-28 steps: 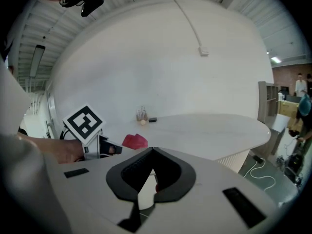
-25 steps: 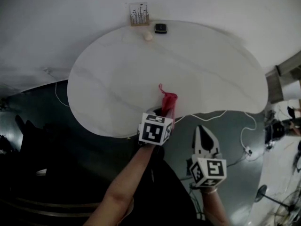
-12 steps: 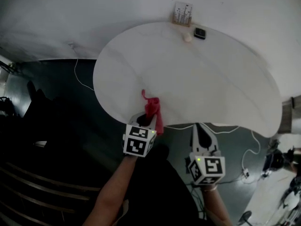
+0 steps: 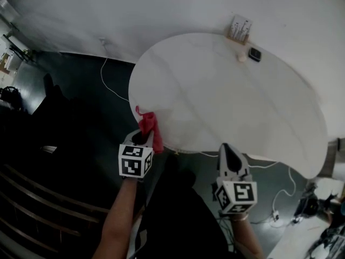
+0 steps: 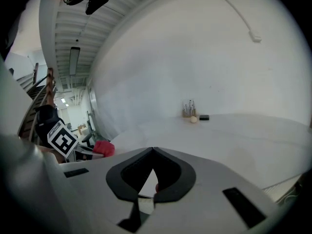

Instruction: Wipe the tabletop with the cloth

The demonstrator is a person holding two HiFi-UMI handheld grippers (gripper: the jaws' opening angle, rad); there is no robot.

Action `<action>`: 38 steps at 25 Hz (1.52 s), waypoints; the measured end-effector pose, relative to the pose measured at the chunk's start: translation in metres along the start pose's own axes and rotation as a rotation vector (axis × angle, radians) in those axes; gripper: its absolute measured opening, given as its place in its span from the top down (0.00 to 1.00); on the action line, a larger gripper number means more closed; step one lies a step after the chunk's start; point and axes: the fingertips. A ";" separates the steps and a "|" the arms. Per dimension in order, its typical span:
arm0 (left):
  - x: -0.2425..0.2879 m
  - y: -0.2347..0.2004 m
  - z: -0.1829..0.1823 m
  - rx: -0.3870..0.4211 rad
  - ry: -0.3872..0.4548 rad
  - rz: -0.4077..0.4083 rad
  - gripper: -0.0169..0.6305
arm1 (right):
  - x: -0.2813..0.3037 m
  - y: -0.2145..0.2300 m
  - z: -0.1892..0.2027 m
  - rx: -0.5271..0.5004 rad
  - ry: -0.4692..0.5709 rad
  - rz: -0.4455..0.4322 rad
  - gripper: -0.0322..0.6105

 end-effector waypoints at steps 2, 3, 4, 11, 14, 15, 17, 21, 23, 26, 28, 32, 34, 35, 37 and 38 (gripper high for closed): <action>-0.001 -0.016 0.000 -0.009 -0.001 -0.025 0.91 | 0.003 -0.004 -0.002 -0.005 -0.006 -0.008 0.95; -0.001 -0.022 0.000 -0.010 -0.002 -0.036 0.91 | 0.005 -0.005 -0.003 -0.008 -0.008 -0.011 0.95; 0.000 -0.028 0.000 -0.009 -0.003 -0.044 0.91 | 0.006 -0.006 -0.003 -0.008 -0.011 -0.012 0.95; 0.008 -0.054 -0.003 0.001 0.000 -0.069 0.91 | 0.024 -0.017 -0.004 -0.020 -0.024 -0.032 0.95; 0.011 -0.068 -0.003 -0.002 -0.002 -0.079 0.91 | 0.032 -0.025 -0.004 -0.024 -0.027 -0.037 0.95; 0.012 -0.073 -0.003 -0.002 -0.003 -0.082 0.91 | 0.036 -0.028 -0.006 -0.025 -0.029 -0.040 0.95; 0.017 -0.084 -0.005 -0.001 -0.004 -0.090 0.91 | 0.044 -0.035 -0.011 -0.039 -0.029 -0.052 0.95; 0.025 -0.110 -0.014 -0.016 0.001 -0.128 0.91 | 0.060 -0.042 -0.019 -0.056 -0.024 -0.057 0.95; 0.025 -0.120 -0.023 -0.019 0.013 -0.141 0.91 | 0.066 -0.046 -0.025 -0.065 -0.014 -0.056 0.95; 0.021 -0.131 -0.044 -0.012 0.051 -0.152 0.91 | 0.075 -0.048 -0.036 -0.064 0.012 -0.045 0.95; 0.020 -0.137 -0.062 -0.005 0.081 -0.160 0.91 | 0.080 -0.049 -0.049 -0.074 0.035 -0.042 0.95; 0.016 -0.145 -0.105 -0.003 0.165 -0.173 0.91 | 0.086 -0.048 -0.071 -0.084 0.081 -0.015 0.95; 0.014 -0.144 -0.128 -0.002 0.213 -0.168 0.91 | 0.089 -0.045 -0.079 -0.083 0.101 0.003 0.95; 0.012 -0.142 -0.138 0.000 0.236 -0.160 0.91 | 0.090 -0.045 -0.083 -0.084 0.111 0.013 0.95; 0.008 -0.134 -0.156 0.004 0.276 -0.136 0.91 | 0.089 -0.044 -0.091 -0.088 0.130 0.031 0.95; 0.005 -0.129 -0.163 0.008 0.295 -0.123 0.91 | 0.087 -0.044 -0.095 -0.091 0.138 0.039 0.95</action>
Point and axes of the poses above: the fingertips, and each gripper's own axes: x forward along the fingers, y to its right, z out of its underside, and after that the axes turned 11 degrees about -z, right-handed
